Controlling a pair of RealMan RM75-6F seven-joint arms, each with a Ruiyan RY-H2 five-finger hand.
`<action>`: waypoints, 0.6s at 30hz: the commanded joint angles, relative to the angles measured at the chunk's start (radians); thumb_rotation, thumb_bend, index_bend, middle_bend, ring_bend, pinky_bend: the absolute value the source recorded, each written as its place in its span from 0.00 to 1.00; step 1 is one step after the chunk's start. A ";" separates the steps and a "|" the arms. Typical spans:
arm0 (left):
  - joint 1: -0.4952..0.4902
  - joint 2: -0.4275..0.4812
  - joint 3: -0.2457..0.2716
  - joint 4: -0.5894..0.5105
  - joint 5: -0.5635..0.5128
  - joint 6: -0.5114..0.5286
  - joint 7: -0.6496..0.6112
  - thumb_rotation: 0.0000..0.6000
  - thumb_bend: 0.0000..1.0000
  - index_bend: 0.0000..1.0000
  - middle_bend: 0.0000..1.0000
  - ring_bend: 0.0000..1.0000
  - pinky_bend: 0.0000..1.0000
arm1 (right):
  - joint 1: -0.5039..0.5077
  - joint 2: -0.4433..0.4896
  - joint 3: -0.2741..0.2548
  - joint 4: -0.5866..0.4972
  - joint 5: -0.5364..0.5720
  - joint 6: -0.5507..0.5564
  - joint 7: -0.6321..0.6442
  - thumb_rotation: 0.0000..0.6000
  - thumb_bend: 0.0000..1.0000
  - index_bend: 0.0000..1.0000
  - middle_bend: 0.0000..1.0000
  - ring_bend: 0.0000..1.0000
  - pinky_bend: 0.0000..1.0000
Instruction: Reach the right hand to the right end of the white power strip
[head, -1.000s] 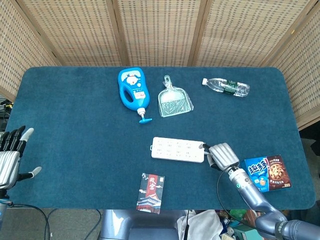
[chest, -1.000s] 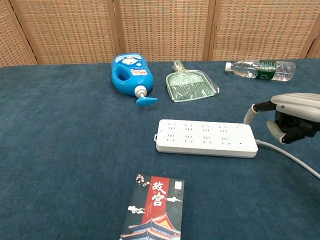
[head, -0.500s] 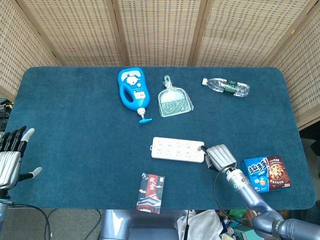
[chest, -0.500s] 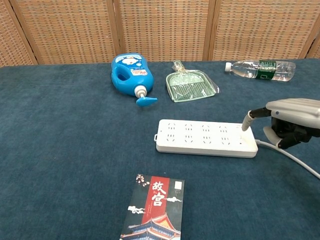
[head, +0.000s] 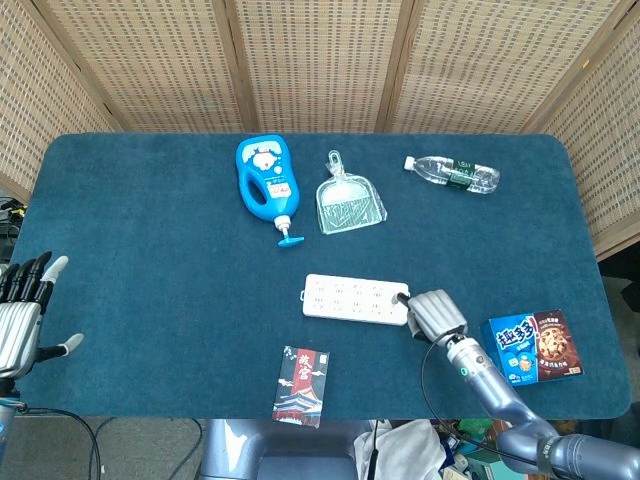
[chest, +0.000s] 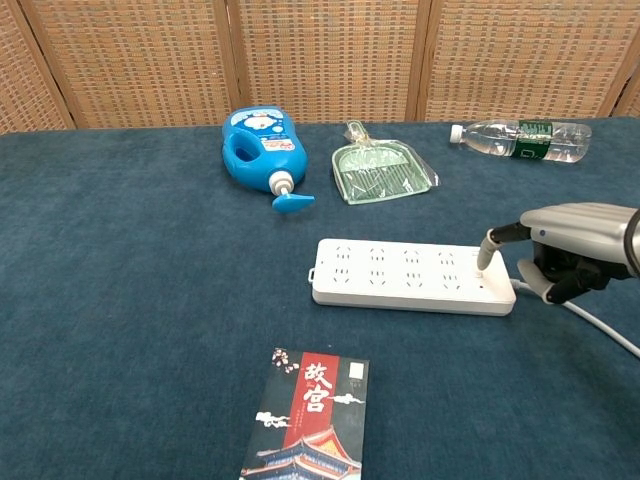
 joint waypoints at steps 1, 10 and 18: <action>0.000 -0.001 0.001 0.000 0.000 0.000 0.001 1.00 0.08 0.00 0.00 0.00 0.00 | 0.007 -0.003 0.001 -0.002 0.010 -0.001 -0.014 1.00 0.76 0.28 1.00 1.00 1.00; -0.001 0.000 0.001 0.001 -0.001 0.003 -0.002 1.00 0.08 0.00 0.00 0.00 0.00 | 0.023 -0.014 -0.004 0.005 0.052 -0.012 -0.050 1.00 0.76 0.28 1.00 1.00 1.00; -0.001 0.001 0.002 0.001 -0.001 0.003 -0.003 1.00 0.08 0.00 0.00 0.00 0.00 | 0.035 -0.025 -0.017 0.013 0.082 -0.022 -0.088 1.00 0.76 0.29 1.00 1.00 1.00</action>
